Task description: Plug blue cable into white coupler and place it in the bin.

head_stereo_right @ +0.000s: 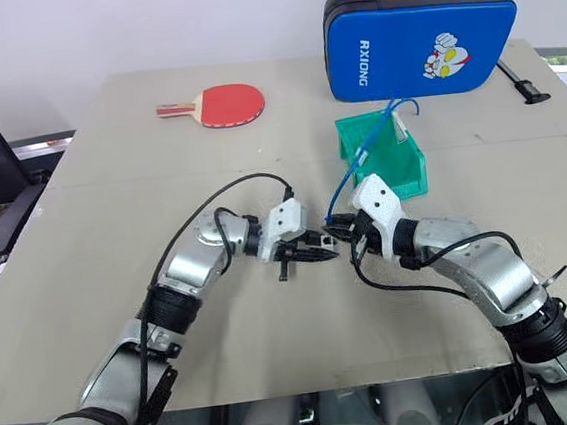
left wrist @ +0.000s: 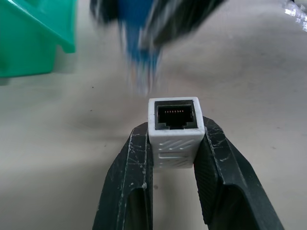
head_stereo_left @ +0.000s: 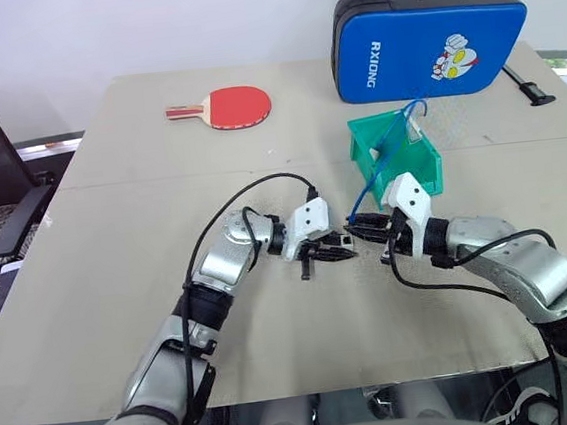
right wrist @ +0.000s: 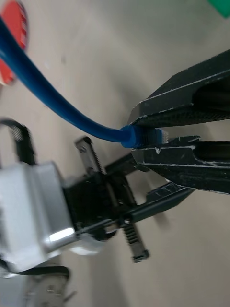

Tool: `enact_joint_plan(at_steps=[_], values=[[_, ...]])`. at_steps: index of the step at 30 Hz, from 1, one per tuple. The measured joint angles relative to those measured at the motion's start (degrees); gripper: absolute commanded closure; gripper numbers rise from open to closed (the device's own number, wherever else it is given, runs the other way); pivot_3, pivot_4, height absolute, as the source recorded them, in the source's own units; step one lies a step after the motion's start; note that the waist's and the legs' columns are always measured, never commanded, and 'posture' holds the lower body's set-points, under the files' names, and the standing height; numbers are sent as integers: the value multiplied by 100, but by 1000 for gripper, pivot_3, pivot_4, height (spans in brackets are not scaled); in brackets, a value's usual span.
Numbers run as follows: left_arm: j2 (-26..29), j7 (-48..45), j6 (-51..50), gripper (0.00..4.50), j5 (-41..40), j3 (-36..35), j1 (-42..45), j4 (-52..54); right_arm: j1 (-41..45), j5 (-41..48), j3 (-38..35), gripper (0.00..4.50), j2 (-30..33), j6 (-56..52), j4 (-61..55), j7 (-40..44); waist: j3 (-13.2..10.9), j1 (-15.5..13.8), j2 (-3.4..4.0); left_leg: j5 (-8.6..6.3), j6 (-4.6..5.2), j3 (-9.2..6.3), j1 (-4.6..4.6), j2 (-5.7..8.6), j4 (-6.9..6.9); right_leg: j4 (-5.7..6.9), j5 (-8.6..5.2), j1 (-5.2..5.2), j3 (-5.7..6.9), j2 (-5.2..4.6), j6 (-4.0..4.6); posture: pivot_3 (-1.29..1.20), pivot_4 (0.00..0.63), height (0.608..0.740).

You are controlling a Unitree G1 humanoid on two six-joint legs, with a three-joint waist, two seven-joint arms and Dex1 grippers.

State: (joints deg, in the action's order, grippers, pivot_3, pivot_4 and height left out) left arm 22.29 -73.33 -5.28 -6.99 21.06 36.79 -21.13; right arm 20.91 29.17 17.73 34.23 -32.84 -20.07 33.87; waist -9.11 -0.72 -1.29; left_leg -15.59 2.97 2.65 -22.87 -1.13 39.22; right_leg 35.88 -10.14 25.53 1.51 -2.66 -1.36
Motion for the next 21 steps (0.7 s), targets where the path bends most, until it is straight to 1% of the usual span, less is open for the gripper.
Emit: enact_joint_plan(at_steps=[5, 9, 14, 21], values=[[-8, -139, 71, 3929, 94, 70, 0, -120, 31, -352, 85, 4500, 20, 61, 95, 460, 0, 0, 0, 0, 0, 0, -1, -5, 0, 0, -2, 0, 0, 0, -4, 0, 150, 731], [-8, -164, 108, 3929, 122, 80, 0, -138, 31, -489, 72, 4500, -9, 69, 96, 600, 0, -1, 0, 0, 0, 0, 1, -6, 1, 1, -6, -1, 0, -1, -12, 0, 150, 731], [2, -192, 193, 3929, 131, 79, 12, -179, 16, -364, -62, 4500, -238, -105, 101, 703, 0, -2, 0, 0, 0, -1, 1, -7, 1, 2, 1, 0, 0, 0, 0, 0, 150, 731], [5, -195, 213, 3929, 137, 79, 14, -192, -40, -327, -163, 4500, -281, -277, 68, 721, 0, 0, 0, 0, 0, -1, 2, -7, 1, 3, 1, -1, 0, -1, 0, 0, 150, 731]])
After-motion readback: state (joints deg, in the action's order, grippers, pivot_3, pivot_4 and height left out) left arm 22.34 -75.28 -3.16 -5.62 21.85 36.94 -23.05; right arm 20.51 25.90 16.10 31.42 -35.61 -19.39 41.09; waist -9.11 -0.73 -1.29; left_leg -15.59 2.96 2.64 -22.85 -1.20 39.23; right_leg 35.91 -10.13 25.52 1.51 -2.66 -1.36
